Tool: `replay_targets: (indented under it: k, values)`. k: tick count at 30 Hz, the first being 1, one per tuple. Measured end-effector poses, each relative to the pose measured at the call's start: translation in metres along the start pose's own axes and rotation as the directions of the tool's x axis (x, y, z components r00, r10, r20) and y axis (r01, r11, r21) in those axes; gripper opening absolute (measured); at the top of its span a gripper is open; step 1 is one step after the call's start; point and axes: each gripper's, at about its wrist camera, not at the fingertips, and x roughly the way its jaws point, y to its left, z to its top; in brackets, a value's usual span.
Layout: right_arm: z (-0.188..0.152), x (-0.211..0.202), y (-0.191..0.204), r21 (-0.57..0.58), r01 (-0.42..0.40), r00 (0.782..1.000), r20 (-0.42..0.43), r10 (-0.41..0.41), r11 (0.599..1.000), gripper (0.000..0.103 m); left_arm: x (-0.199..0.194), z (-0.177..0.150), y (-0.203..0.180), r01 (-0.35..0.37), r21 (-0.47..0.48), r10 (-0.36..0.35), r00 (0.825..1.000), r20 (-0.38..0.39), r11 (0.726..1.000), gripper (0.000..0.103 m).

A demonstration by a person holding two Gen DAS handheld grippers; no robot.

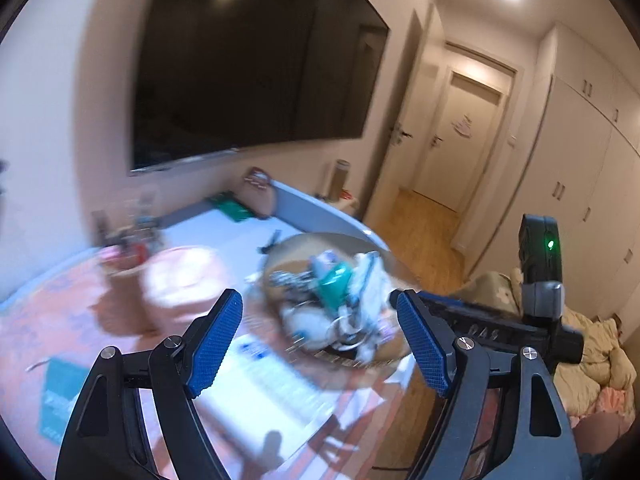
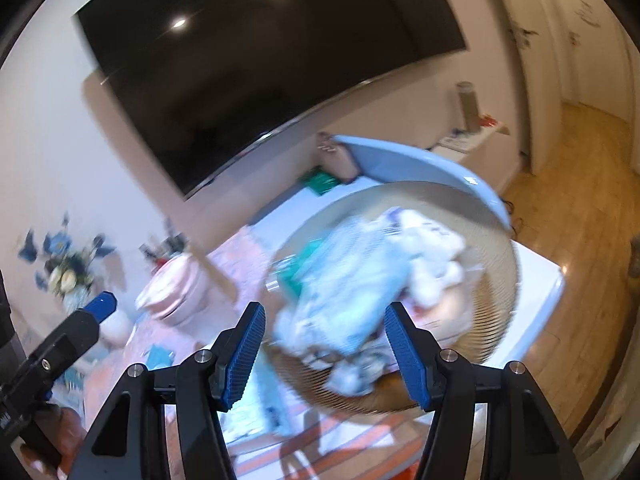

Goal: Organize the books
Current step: 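Move both grippers back over the blanket toward the teal pouch and tape roll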

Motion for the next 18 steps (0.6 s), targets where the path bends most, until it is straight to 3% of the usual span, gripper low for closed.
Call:
replay_targets:
  k: [4,8,10,13,15,18]
  values:
    - [-0.008,-0.008,0.045,-0.105,-0.051,0.999,0.003,0.051,0.993,0.062,-0.052,-0.025,0.046,-0.086,-0.069,0.088,0.996,0.033,0.994,0.082]
    - [-0.024,-0.01,0.097,-0.218,-0.127,0.992,-0.009,0.128,0.968,0.078,-0.105,-0.06,0.105,-0.193,-0.188,0.206,0.977,0.052,0.963,0.084]
    - [-0.041,-0.002,0.129,-0.281,-0.177,0.984,-0.044,0.172,0.943,0.08,-0.128,-0.08,0.135,-0.241,-0.26,0.264,0.963,0.057,0.935,0.084]
    - [-0.072,0.019,0.172,-0.369,-0.256,0.965,-0.148,0.215,0.894,0.08,-0.15,-0.111,0.182,-0.344,-0.35,0.373,0.928,0.016,0.871,0.084]
    - [-0.099,0.037,0.206,-0.445,-0.289,0.951,-0.233,0.202,0.848,0.08,-0.156,-0.132,0.208,-0.394,-0.398,0.417,0.908,-0.031,0.829,0.084]
    - [-0.132,0.06,0.241,-0.526,-0.313,0.939,-0.296,0.176,0.79,0.08,-0.158,-0.158,0.231,-0.445,-0.434,0.461,0.884,-0.074,0.784,0.084]
